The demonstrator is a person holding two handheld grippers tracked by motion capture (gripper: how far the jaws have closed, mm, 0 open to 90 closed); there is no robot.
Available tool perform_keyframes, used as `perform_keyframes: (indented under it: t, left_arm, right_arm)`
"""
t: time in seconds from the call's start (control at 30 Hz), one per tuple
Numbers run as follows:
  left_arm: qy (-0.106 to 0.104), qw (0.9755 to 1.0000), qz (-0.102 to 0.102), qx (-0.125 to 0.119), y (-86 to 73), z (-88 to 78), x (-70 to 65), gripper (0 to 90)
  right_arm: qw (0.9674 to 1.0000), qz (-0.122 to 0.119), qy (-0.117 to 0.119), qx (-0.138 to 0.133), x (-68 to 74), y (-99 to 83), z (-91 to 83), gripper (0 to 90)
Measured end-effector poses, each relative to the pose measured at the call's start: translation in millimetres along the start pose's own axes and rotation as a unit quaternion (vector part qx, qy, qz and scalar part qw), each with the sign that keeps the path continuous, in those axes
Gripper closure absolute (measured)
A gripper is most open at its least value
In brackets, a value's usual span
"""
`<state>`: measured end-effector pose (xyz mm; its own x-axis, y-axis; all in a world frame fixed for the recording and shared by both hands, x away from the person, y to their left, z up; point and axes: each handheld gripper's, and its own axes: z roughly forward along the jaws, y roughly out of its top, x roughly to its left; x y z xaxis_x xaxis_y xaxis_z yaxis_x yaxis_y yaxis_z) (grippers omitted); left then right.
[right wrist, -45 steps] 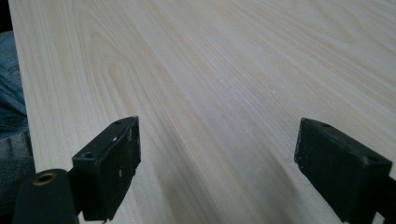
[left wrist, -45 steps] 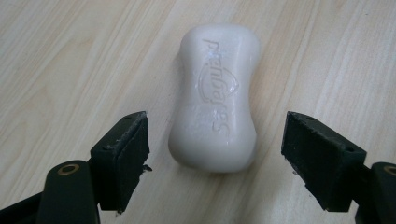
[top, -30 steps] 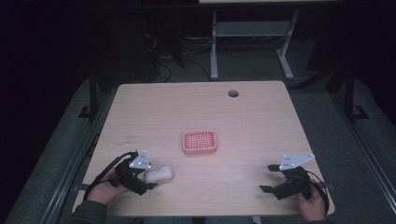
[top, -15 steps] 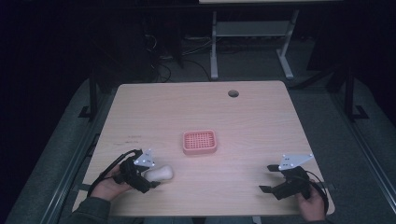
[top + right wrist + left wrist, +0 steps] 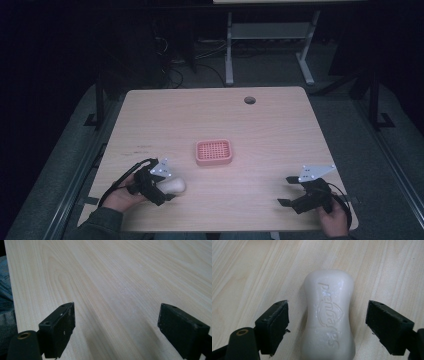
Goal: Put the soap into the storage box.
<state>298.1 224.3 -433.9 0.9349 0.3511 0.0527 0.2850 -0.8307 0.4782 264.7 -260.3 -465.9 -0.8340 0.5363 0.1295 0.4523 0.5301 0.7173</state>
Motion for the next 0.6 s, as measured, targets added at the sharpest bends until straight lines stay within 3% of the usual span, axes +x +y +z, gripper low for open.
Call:
perform_keyframes:
  t: [0.3, 0.6]
  left_arm:
    - [-0.004, 1.0, 0.001, 0.006, 1.8, 4.3, 1.4, 16.9]
    - [-0.002, 0.9999, 0.007, 0.013, 2.2, 4.5, 0.7, 33.8]
  right_arm:
    - [1.0, 0.0, 0.0, 0.001, 0.2, 0.2, 0.1, 14.1]
    - [1.0, 0.001, 0.0, 0.001, 0.8, 0.5, -0.1, 14.2]
